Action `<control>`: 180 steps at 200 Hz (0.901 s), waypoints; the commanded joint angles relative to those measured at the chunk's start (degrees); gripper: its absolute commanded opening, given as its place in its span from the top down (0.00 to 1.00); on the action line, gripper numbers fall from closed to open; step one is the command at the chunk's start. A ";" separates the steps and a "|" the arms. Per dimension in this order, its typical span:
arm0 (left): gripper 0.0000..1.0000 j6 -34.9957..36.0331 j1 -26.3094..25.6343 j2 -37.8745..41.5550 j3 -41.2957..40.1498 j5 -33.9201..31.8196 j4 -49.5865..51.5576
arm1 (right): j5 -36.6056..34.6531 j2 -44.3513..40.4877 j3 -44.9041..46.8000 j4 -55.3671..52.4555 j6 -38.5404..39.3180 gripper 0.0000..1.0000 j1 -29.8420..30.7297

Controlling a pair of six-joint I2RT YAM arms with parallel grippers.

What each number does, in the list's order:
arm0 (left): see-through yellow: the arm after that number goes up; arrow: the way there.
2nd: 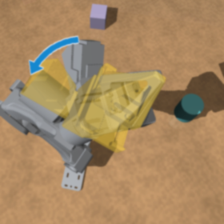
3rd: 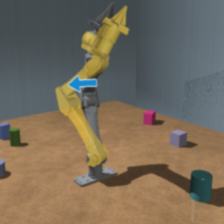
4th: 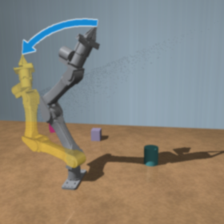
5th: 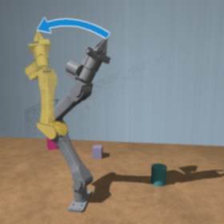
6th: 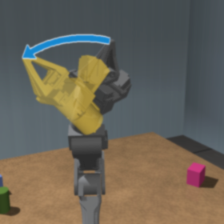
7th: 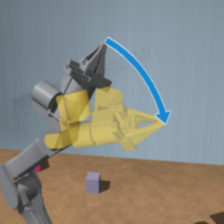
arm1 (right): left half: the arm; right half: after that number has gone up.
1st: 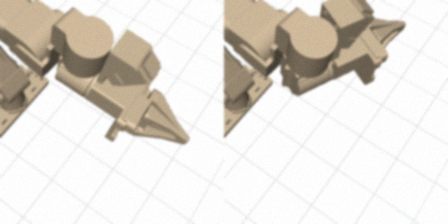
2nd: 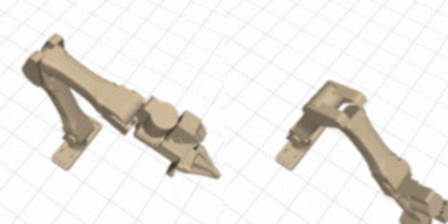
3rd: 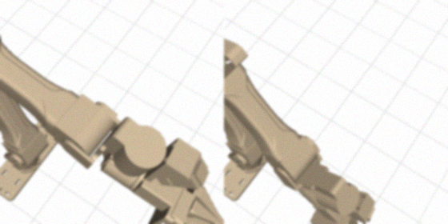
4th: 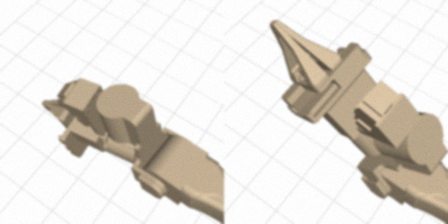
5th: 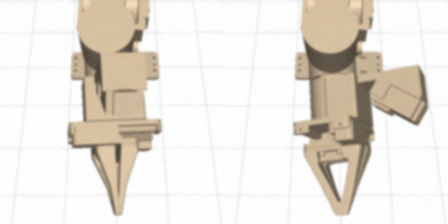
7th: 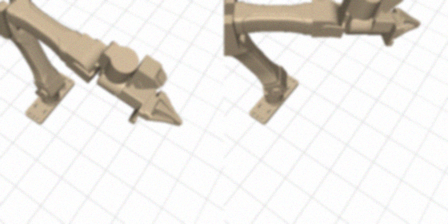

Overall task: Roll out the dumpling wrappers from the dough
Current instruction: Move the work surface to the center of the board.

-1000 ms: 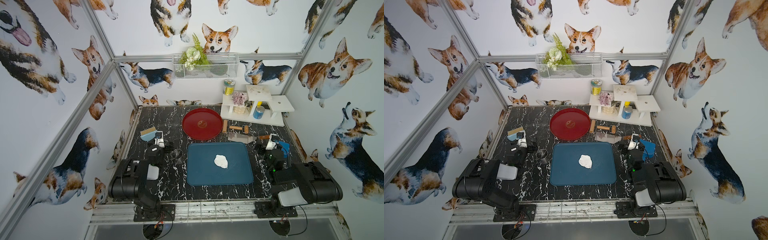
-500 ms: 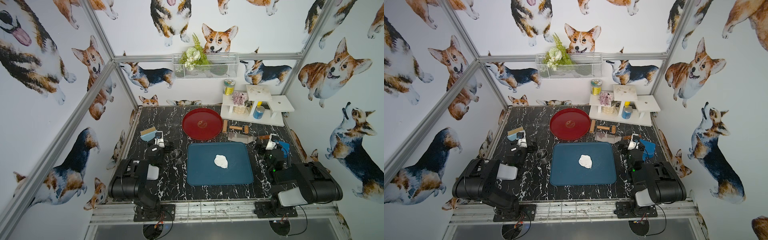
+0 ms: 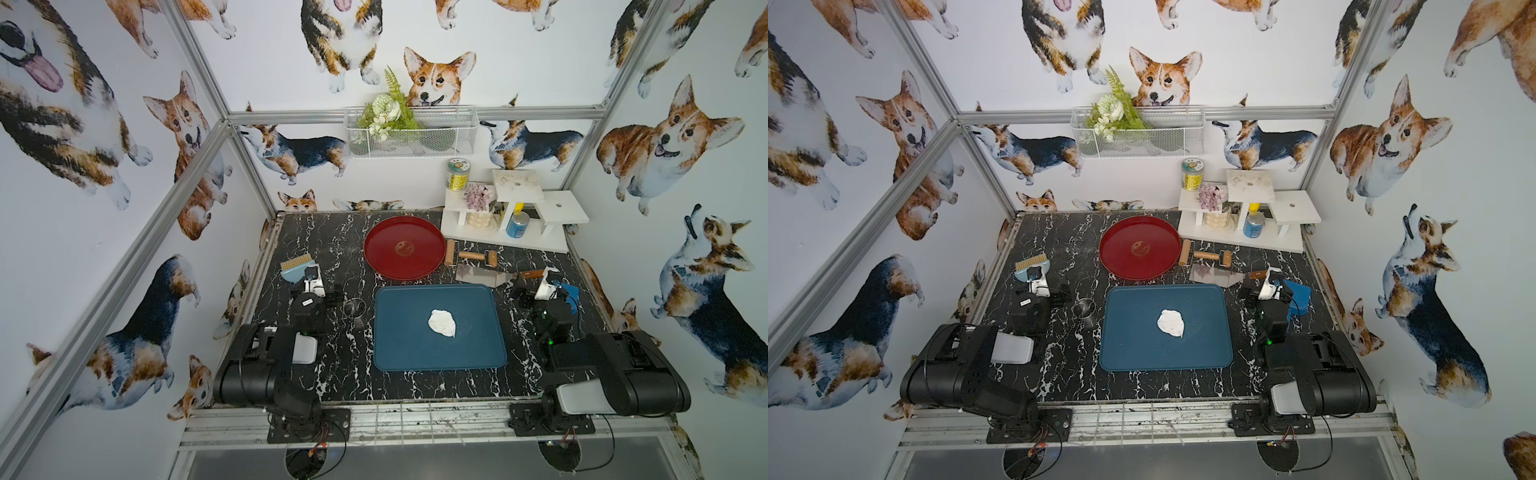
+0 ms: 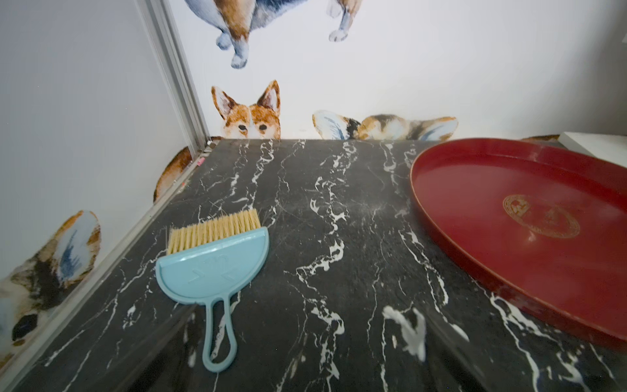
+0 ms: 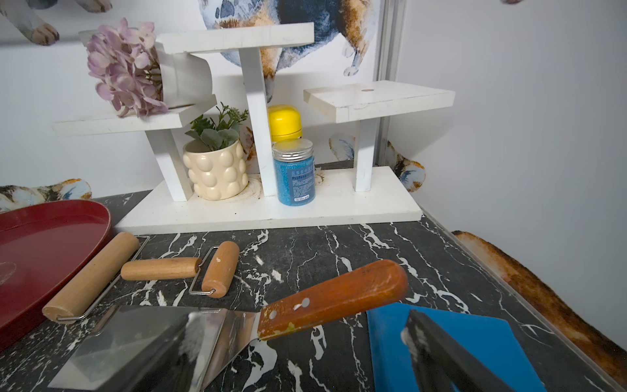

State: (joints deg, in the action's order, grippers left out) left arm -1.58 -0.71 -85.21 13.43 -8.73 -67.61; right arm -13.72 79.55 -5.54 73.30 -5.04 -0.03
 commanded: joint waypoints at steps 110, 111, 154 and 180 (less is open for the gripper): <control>0.00 -26.41 0.06 37.93 4.78 -0.57 41.48 | 16.79 -22.15 -18.01 -51.80 -20.06 0.00 0.83; 0.00 -26.52 0.03 38.23 4.68 -0.49 41.54 | 16.93 -22.16 -18.10 -51.96 -20.21 0.00 0.96; 0.00 -28.36 0.00 44.83 8.56 4.32 57.93 | 19.34 -17.40 -23.34 -65.89 -23.03 0.01 8.94; 0.00 -27.88 -0.91 42.85 12.01 6.94 64.62 | 19.86 -13.33 -25.13 -71.42 -24.29 0.00 11.56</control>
State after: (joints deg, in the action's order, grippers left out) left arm -28.84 -0.86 -41.32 23.16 -5.50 -13.96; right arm 4.73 63.86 -29.34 11.38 -26.74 9.91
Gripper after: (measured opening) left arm 0.998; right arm 0.993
